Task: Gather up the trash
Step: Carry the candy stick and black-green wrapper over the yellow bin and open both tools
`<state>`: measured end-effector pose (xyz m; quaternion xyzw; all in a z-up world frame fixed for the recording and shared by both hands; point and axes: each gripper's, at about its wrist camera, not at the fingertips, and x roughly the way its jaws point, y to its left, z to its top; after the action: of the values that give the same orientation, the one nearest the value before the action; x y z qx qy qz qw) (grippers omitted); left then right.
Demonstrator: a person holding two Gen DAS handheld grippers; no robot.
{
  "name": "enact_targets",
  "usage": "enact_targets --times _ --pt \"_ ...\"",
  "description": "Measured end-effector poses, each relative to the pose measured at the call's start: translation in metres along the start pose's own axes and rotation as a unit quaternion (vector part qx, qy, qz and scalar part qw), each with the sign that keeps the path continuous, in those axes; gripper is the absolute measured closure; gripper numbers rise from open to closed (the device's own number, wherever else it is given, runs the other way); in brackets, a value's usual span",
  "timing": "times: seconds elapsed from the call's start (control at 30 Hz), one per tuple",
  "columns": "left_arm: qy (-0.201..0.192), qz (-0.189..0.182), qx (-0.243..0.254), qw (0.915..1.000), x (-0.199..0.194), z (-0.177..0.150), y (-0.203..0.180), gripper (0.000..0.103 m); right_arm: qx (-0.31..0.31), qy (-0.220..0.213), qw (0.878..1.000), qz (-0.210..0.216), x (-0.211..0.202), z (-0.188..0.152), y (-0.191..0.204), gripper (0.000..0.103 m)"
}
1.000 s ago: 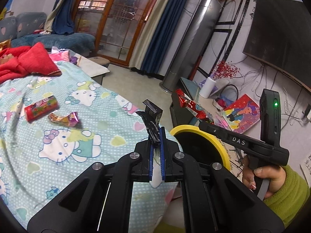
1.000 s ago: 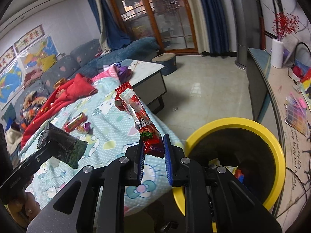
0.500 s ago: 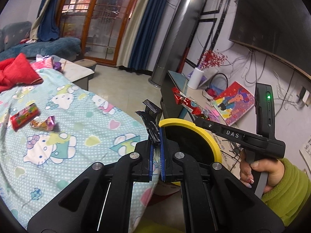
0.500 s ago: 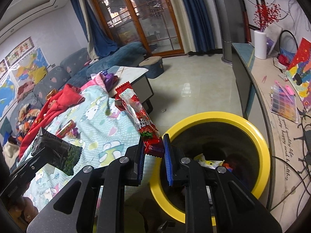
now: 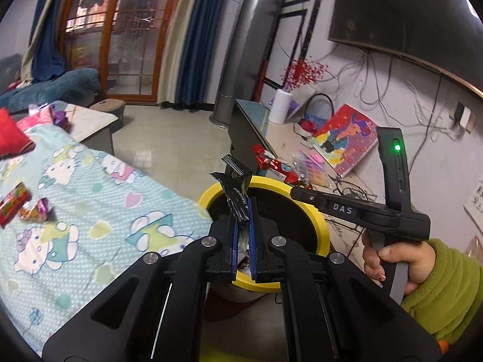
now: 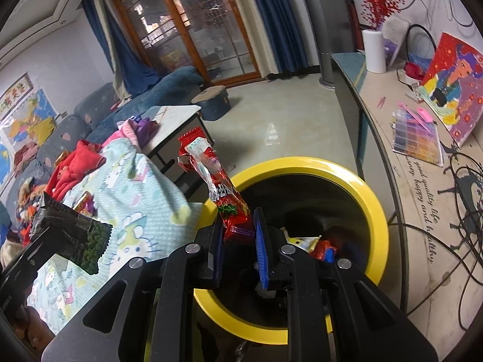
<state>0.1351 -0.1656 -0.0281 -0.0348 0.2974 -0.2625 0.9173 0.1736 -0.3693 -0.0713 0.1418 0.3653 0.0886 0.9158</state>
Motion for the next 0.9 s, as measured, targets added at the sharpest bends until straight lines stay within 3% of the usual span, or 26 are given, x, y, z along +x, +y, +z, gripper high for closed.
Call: enact_targets --times 0.9 --pt "0.052 -0.033 0.076 0.9952 0.067 0.003 -0.045 0.100 0.079 -0.010 0.996 -0.032 0.001 -0.002 -0.069 0.083"
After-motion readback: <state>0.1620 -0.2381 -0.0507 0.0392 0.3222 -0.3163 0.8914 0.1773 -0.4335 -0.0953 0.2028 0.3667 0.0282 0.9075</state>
